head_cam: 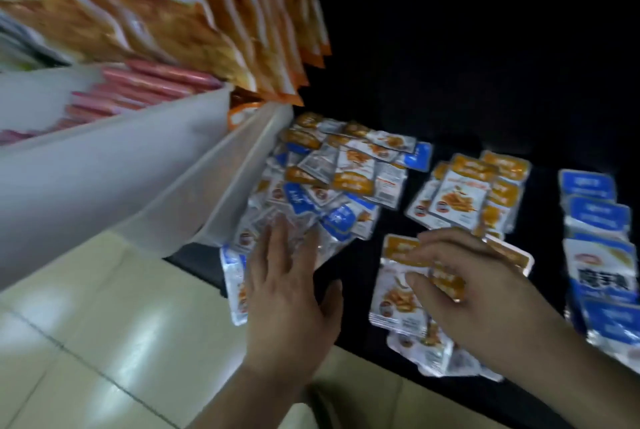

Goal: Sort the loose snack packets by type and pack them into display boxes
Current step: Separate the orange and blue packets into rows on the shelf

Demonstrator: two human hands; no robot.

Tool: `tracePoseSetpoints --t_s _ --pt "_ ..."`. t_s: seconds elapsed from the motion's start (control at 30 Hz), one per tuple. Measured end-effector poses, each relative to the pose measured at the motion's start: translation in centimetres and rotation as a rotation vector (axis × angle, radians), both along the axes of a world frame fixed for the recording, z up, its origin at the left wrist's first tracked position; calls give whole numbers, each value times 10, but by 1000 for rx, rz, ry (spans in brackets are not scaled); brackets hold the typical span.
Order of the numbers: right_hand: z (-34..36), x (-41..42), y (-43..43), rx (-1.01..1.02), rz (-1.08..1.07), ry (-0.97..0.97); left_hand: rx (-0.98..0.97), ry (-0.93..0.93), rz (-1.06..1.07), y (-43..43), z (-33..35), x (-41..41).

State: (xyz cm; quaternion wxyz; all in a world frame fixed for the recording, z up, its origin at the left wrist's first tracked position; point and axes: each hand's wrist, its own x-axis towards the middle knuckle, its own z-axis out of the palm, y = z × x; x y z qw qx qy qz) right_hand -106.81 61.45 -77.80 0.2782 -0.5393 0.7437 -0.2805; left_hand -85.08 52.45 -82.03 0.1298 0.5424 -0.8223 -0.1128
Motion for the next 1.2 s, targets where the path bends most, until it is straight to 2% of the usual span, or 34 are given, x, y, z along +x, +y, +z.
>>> tracePoseSetpoints --t_s 0.07,0.13,0.3,0.43,0.57,0.63,0.7,0.8,0.93,1.07,1.2 --pt "5 13 -19 47 66 29 118 -117 111 -8 -5 17" --pt "8 26 -40 112 146 73 194 -104 121 -12 -8 29" --pt "16 33 -97 135 185 196 1 54 94 -32 -4 54" --pt "6 15 -143 176 175 284 27 60 116 -51 11 50" --pt "-16 8 -155 249 203 256 416 534 326 -69 26 16" --pt "-24 8 -153 176 168 286 427 695 403 -80 27 5" --pt "-28 8 -149 93 134 308 426 773 454 -89 27 -3" --pt "-33 7 -146 50 95 268 422 707 441 -99 25 -15" --pt "-35 3 -149 44 38 107 440 622 404 -105 25 -27" --pt "-28 -3 -153 -53 27 64 242 622 373 -106 28 -20" --pt "-5 -2 -154 -132 -96 -2 186 556 282 -102 37 -5"
